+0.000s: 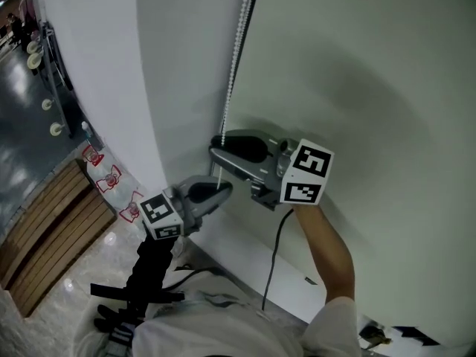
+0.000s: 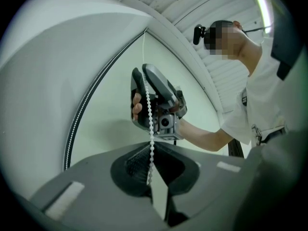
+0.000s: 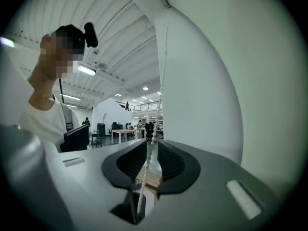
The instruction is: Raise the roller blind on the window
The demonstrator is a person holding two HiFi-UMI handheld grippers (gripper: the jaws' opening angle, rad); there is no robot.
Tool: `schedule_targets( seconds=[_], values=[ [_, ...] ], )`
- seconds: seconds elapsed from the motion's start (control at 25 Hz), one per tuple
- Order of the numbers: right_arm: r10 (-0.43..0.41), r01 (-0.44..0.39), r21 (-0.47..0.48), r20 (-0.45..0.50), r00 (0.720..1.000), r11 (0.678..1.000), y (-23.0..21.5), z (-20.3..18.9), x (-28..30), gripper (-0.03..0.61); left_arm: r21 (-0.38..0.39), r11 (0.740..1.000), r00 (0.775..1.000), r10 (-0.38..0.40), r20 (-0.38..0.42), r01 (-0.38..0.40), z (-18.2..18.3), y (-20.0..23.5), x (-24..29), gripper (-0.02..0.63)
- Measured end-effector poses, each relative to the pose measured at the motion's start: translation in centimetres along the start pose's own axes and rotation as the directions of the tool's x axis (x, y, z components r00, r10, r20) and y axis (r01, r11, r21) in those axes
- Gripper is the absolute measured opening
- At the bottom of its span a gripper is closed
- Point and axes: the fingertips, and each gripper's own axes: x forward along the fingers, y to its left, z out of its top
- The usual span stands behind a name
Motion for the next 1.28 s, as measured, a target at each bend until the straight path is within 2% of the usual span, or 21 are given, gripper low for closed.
schedule_targets(
  seconds=[0.08, 0.2, 0.4, 0.52, 0.92, 1.28],
  values=[
    [0.01, -0.009, -0.007, 0.035, 0.999, 1.0, -0.1, 1.7, -0.1, 0.086, 0.003, 1.0, 1.0, -0.004, -0.001, 0.004, -0.1, 0.0, 0.1, -0.003],
    [0.01, -0.007, -0.077, 0.046, 0.999, 0.997, -0.7, 4.8, 0.0, 0.103, 0.007, 1.0, 1.0, -0.009, 0.0, 0.009, -0.2, 0.0, 0.1, -0.002],
    [0.03, -0.023, -0.155, 0.041, 0.999, 0.988, -2.1, 12.7, -0.3, 0.094, -0.001, 1.0, 1.0, 0.003, 0.001, -0.003, 1.8, 0.6, 1.3, -0.002],
    [0.045, -0.034, -0.185, 0.054, 0.998, 0.982, -2.1, 15.5, -0.4, 0.091, -0.001, 1.0, 1.0, 0.001, 0.001, -0.001, 1.7, 0.5, 1.3, -0.002],
    [0.057, -0.036, -0.258, 0.075, 0.996, 0.966, -0.9, 17.5, 0.2, 0.086, 0.001, 1.0, 1.0, -0.004, -0.012, 0.004, -2.5, -0.2, -0.9, -0.002],
    [0.027, 0.001, -0.289, 0.093, 0.995, 0.957, -0.8, 18.0, 0.0, 0.087, 0.014, 1.0, 1.0, -0.024, -0.013, 0.024, -5.2, -0.4, -2.4, -0.003]
  ],
)
